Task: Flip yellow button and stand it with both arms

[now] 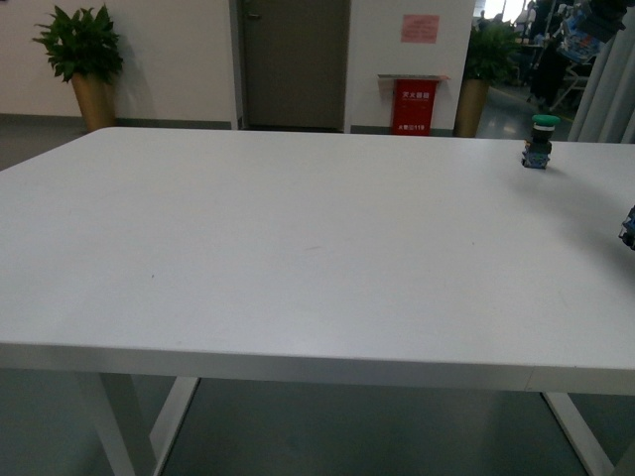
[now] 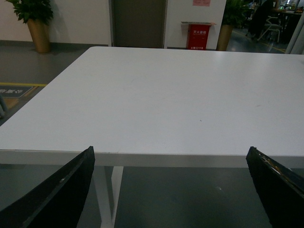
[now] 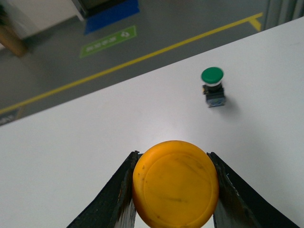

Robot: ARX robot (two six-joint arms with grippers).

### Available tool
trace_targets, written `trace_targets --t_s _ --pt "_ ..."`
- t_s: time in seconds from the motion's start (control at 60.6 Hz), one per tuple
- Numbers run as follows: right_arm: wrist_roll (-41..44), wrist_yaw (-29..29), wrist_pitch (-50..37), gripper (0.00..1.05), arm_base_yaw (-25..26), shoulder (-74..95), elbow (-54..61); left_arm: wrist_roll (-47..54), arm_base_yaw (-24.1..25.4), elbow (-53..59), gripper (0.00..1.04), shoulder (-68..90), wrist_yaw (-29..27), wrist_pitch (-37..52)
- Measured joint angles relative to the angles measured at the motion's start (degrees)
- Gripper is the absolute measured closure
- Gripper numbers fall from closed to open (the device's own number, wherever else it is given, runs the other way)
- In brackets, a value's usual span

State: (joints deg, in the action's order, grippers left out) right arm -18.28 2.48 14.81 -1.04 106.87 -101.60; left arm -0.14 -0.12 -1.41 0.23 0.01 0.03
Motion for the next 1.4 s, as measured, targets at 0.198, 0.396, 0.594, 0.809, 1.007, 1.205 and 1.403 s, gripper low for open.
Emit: trace_targets --t_s 0.198,0.396,0.594,0.809,1.007,1.205,1.403 --pt "8.3 3.5 14.0 0.69 1.2 11.0 -20.2 0.0 0.0 0.0 0.06 0.0 0.0 0.0" --pt "13.7 5.2 27.0 0.69 1.3 21.5 -37.5 0.0 0.0 0.0 0.06 0.0 0.0 0.0" --pt "17.3 7.9 30.4 0.69 1.2 27.8 -43.5 0.0 0.0 0.0 0.06 0.0 0.0 0.0" --pt "19.9 10.5 28.0 0.69 1.8 30.2 -41.4 0.0 0.0 0.0 0.06 0.0 0.0 0.0" --pt "21.1 9.9 24.9 0.69 2.5 30.7 -37.4 0.0 0.0 0.0 0.06 0.0 0.0 0.0" --pt "21.0 9.0 25.4 0.69 3.0 32.5 -38.5 0.0 0.0 0.0 0.06 0.0 0.0 0.0" --pt "21.0 8.4 27.0 0.69 3.2 34.3 -40.9 0.0 0.0 0.0 0.06 0.0 0.0 0.0"
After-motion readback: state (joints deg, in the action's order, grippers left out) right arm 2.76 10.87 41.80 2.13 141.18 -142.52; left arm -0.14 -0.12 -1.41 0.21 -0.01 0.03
